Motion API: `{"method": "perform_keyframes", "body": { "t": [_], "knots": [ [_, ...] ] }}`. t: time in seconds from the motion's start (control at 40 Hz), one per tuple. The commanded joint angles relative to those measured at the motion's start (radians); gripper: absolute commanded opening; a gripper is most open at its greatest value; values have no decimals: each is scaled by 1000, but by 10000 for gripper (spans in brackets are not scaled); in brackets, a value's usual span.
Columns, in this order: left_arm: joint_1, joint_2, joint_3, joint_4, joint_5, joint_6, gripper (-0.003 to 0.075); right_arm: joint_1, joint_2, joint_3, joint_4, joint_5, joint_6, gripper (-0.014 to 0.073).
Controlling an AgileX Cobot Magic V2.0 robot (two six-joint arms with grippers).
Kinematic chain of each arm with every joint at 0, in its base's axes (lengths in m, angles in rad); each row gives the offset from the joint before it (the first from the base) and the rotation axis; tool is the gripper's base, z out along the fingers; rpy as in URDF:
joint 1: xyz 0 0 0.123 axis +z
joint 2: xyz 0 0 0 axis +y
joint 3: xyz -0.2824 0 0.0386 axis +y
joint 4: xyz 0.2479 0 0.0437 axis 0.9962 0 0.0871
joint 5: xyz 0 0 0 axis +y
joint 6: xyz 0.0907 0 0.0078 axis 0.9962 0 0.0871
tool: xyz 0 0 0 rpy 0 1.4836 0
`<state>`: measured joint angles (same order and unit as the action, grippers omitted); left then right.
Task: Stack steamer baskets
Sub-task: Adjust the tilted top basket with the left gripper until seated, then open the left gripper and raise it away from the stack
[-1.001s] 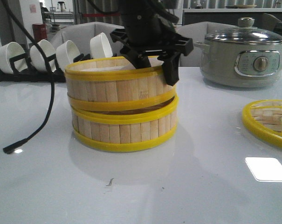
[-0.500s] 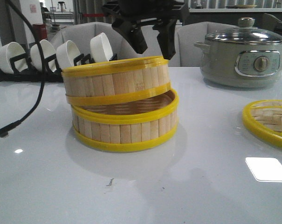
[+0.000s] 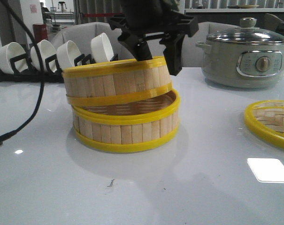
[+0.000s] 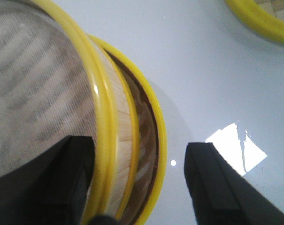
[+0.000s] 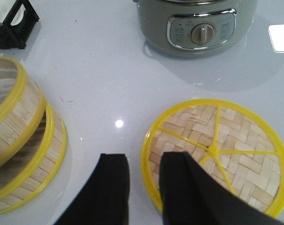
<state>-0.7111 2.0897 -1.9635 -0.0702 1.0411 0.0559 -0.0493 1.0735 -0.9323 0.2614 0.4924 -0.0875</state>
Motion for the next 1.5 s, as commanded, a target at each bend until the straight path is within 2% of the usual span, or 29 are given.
{"method": "perform_keyframes", "body": {
  "t": [0.0, 0.7, 1.08, 1.48],
  "knots": [
    [-14, -69, 7, -16, -33, -5, 473, -1, -15, -37, -5, -66, -11, 298],
    [-124, -69, 14, -57, -31, -5, 472, -1, -15, -37, -5, -66, -11, 298],
    [-124, -69, 1, 95, -48, -56, 472, -1, -15, -37, -5, -65, -11, 298],
    [-100, -80, -140, 235, 6, -79, 470, -1, -14, -37, -5, -63, -11, 298]
  ]
}}
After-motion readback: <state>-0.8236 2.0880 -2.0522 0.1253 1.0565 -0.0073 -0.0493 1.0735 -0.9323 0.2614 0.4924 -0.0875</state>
